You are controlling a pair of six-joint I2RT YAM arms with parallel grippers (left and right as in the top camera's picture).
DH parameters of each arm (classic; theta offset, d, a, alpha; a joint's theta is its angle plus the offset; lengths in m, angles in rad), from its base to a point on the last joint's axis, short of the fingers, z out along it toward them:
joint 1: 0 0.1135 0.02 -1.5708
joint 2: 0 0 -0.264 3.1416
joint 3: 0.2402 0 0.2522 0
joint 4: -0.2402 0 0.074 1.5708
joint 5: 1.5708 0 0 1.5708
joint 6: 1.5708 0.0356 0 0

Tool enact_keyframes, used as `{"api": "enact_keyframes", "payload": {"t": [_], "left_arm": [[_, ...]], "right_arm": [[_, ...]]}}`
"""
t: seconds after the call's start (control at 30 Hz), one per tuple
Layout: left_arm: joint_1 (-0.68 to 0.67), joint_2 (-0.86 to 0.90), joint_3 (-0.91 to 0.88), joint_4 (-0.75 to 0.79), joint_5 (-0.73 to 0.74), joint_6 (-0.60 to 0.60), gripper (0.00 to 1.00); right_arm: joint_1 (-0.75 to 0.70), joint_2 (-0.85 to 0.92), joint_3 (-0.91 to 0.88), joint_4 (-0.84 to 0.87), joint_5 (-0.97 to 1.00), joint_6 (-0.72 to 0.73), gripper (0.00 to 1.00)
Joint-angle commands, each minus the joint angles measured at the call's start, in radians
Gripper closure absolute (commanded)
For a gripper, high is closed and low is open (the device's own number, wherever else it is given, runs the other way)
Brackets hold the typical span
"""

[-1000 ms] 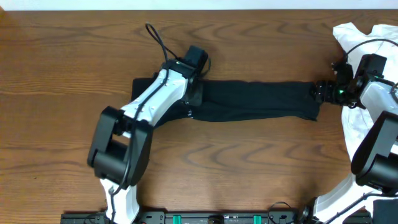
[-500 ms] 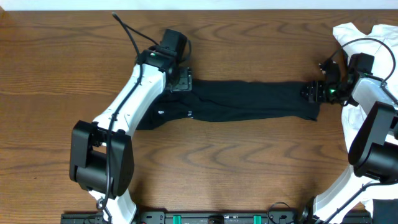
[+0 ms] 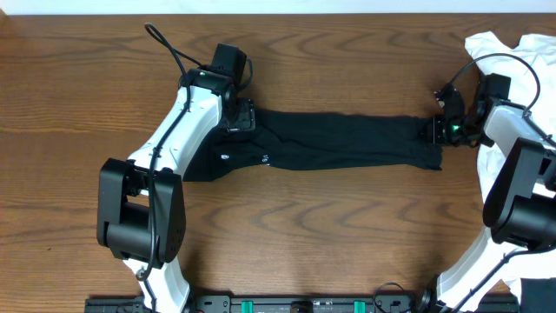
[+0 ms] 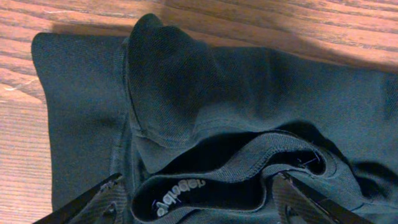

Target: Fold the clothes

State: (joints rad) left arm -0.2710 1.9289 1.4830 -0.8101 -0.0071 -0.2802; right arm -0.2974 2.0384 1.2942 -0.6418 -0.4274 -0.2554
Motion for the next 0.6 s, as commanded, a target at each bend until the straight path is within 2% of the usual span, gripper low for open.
{"api": "enact_keyframes", "payload": {"t": [0.0,0.23,0.4,0.57], "left_arm": [[0.002,0.012,-0.006,-0.012,-0.005,0.007,0.23],[0.027,0.008,-0.006,-0.003,-0.005,0.006,0.22],[0.088,-0.001,-0.006,-0.007,-0.004,-0.002,0.22],[0.156,-0.001,-0.006,-0.009,-0.001,-0.013,0.22]], "right_arm": [[-0.037,0.034,0.053,-0.055,0.061,0.042,0.99],[-0.095,0.034,0.202,-0.229,0.118,0.042,0.99],[-0.097,0.034,0.319,-0.327,0.216,0.076,0.99],[-0.08,0.034,0.427,-0.42,0.211,0.087,0.99]]}}
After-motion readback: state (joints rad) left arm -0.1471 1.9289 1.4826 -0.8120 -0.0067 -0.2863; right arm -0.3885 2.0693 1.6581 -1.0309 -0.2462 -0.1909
